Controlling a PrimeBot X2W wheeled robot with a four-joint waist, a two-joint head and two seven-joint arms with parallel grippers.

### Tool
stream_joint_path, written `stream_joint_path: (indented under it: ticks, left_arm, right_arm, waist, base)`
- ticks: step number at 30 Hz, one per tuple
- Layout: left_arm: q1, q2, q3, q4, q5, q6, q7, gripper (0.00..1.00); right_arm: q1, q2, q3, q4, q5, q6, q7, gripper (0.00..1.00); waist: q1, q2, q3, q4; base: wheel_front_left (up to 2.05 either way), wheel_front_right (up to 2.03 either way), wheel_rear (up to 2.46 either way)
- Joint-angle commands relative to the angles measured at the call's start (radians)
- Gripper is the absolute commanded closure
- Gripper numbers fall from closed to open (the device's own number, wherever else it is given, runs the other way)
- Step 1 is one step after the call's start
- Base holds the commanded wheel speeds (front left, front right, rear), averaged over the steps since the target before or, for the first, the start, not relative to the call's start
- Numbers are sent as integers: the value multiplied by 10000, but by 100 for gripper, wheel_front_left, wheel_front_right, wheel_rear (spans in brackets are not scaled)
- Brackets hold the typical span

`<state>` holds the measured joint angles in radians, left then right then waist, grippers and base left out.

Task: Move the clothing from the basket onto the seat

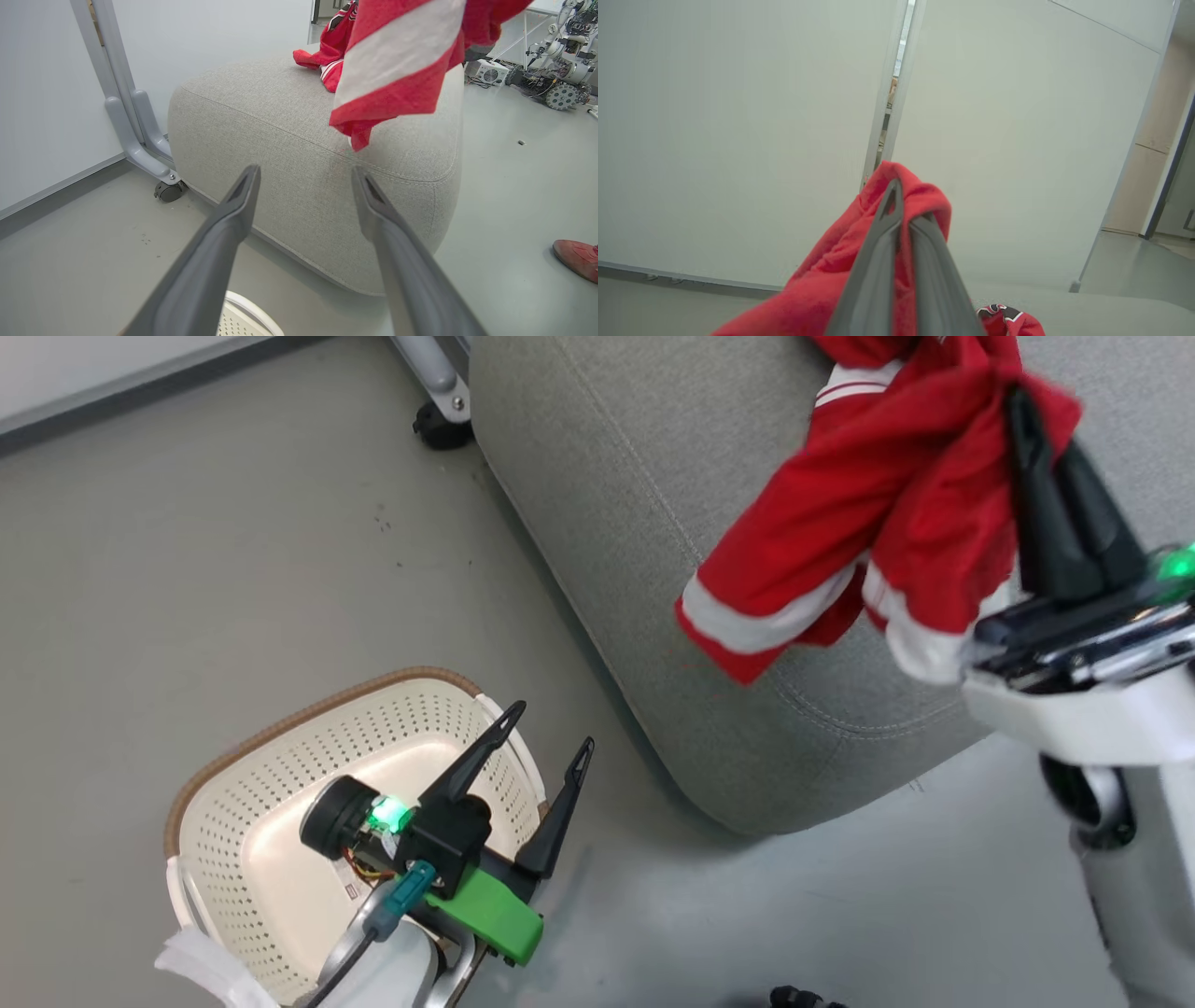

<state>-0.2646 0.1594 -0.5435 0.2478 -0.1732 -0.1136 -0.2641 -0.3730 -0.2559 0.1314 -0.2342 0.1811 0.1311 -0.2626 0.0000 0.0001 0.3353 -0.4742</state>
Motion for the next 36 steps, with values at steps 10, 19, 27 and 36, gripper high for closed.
stream_joint_path:
  ticks: [10, 19, 27, 36]
  left_arm:
    - [-1661, 448, -382, -287, 359, -104, 177, 0]
    - [-2439, 888, -232, -580, 403, -121, 390, 0]
    - [-2592, 1303, -296, -807, 392, -95, 596, 0]
    - [-2355, 1339, -625, -979, 201, -123, 792, 0]
  right_arm:
    - [-4922, -1779, -1193, 871, 394, -7, -33, 100]
    - [-6985, -2687, -1596, 3183, 373, -7, -33, 100]
    - [-5915, -2512, -2703, 4503, -729, -10, -33, 100]
    - [-4942, -1447, -4674, 7397, -1560, -11, -33, 100]
  waist:
    - [0, -1, 3080, 1410]
    - [0, -1, 4200, 1566]
    - [0, -1, 4424, 1256]
    - [0, -1, 4161, 1104]
  base:
    - [0, 0, 0]
    - [0, 0, 0]
    - [0, 0, 0]
    - [0, 0, 0]
